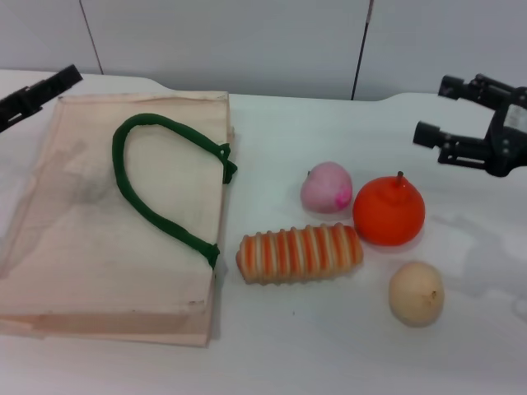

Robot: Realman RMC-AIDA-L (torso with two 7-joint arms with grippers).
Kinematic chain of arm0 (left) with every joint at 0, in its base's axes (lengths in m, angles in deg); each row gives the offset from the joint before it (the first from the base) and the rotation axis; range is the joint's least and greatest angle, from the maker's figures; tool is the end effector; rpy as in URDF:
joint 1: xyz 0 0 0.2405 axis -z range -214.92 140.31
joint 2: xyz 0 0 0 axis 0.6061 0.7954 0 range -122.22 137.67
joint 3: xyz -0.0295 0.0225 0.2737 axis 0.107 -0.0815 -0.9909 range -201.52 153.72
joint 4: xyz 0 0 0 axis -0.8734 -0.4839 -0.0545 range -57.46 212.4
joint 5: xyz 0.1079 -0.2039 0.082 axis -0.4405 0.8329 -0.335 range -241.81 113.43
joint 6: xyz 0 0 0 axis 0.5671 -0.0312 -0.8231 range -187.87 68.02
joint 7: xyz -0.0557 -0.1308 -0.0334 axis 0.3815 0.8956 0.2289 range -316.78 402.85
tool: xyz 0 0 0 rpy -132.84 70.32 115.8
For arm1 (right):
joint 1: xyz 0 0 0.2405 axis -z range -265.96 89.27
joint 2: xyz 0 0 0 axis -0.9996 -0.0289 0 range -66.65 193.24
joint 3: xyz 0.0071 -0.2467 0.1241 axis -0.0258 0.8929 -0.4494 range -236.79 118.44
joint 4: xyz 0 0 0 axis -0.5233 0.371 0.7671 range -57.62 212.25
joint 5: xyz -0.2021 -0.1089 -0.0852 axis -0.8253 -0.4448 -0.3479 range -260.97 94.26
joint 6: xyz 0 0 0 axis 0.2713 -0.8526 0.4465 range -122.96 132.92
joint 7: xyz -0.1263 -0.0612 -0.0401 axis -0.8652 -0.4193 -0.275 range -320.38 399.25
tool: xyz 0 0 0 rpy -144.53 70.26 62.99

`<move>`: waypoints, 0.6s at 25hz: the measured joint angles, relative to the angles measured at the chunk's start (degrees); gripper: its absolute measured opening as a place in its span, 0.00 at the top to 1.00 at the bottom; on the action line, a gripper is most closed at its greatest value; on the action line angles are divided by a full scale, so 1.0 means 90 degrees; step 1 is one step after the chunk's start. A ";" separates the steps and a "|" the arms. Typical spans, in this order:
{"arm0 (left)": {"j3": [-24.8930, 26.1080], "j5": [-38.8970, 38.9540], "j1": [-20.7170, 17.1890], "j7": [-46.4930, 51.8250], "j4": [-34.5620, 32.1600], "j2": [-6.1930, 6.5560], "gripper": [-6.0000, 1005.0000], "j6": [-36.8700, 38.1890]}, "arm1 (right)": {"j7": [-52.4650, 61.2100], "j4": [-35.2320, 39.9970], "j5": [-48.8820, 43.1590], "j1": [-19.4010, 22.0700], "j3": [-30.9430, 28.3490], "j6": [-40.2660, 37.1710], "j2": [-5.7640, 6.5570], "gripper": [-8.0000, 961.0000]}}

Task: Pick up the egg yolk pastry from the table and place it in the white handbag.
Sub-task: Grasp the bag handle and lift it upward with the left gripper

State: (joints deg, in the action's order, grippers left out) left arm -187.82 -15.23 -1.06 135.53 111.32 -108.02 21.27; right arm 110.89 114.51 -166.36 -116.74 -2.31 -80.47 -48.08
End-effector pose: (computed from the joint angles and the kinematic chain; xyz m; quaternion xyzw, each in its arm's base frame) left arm -0.3840 0.3871 0.0891 -0.7050 -0.4608 -0.3968 0.3649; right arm 0.2709 0.3971 0.0427 -0.9134 0.1133 0.3337 0.2037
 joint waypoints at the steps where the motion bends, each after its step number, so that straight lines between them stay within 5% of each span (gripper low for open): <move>1: 0.0001 -0.0169 0.0059 0.0122 0.0103 0.0000 0.13 0.0009 | 0.0181 0.0159 -0.0214 -0.0014 0.0000 0.0000 -0.0007 0.10; 15: -0.0010 -0.2608 0.0926 0.1476 0.1023 -0.0044 0.13 -0.0202 | 0.0512 0.0515 -0.0954 -0.0123 -0.0532 0.0090 -0.0166 0.10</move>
State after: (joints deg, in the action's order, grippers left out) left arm -187.90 -38.71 7.28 148.82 120.53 -108.42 19.45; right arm 115.49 119.14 -174.95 -117.85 -7.10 -79.65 -49.57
